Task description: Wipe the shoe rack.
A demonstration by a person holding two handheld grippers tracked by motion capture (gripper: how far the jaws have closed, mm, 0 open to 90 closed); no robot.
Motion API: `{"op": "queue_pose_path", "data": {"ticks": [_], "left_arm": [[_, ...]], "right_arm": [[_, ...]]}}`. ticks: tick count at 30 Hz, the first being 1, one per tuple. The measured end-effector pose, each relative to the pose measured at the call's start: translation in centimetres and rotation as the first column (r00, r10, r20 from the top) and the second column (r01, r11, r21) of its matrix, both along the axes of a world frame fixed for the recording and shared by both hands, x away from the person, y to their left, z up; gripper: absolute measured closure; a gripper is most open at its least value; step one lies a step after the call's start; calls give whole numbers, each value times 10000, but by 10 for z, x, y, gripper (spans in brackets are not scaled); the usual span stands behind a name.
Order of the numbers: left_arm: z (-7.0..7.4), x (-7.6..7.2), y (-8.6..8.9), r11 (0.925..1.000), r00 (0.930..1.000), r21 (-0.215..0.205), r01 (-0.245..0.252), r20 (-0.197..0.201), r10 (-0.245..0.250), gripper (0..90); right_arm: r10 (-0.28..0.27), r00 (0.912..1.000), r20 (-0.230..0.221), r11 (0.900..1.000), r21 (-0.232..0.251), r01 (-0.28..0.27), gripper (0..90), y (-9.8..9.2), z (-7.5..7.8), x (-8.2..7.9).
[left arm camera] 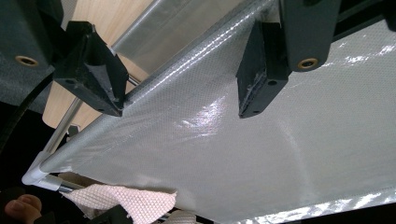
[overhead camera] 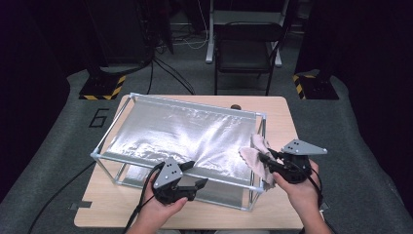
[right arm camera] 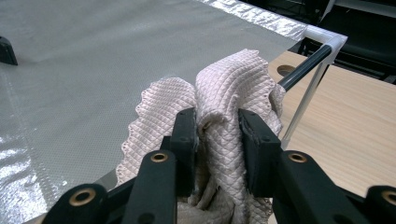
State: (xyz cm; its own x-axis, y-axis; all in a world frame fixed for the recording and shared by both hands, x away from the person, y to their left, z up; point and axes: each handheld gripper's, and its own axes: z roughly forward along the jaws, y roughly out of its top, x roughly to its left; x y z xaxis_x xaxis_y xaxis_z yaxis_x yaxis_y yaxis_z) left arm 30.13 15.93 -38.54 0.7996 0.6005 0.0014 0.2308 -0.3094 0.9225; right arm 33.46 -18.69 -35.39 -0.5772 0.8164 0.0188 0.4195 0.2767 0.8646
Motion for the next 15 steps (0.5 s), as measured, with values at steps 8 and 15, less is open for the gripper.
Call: {"op": "queue_pose_path", "data": {"ticks": [8, 15], "left_arm": [[0, -1, 0, 10000, 10000, 90, 19, 32, -19, 332], [-1, 0, -1, 9999, 9999, 132, -36, 144, 34, 335]], "right_arm": [[-543, 9985, 47, 9985, -105, 544, 658, 3, -2, 19], [-909, 9958, 62, 9956, -232, 910, 630, 5, -3, 39]]}}
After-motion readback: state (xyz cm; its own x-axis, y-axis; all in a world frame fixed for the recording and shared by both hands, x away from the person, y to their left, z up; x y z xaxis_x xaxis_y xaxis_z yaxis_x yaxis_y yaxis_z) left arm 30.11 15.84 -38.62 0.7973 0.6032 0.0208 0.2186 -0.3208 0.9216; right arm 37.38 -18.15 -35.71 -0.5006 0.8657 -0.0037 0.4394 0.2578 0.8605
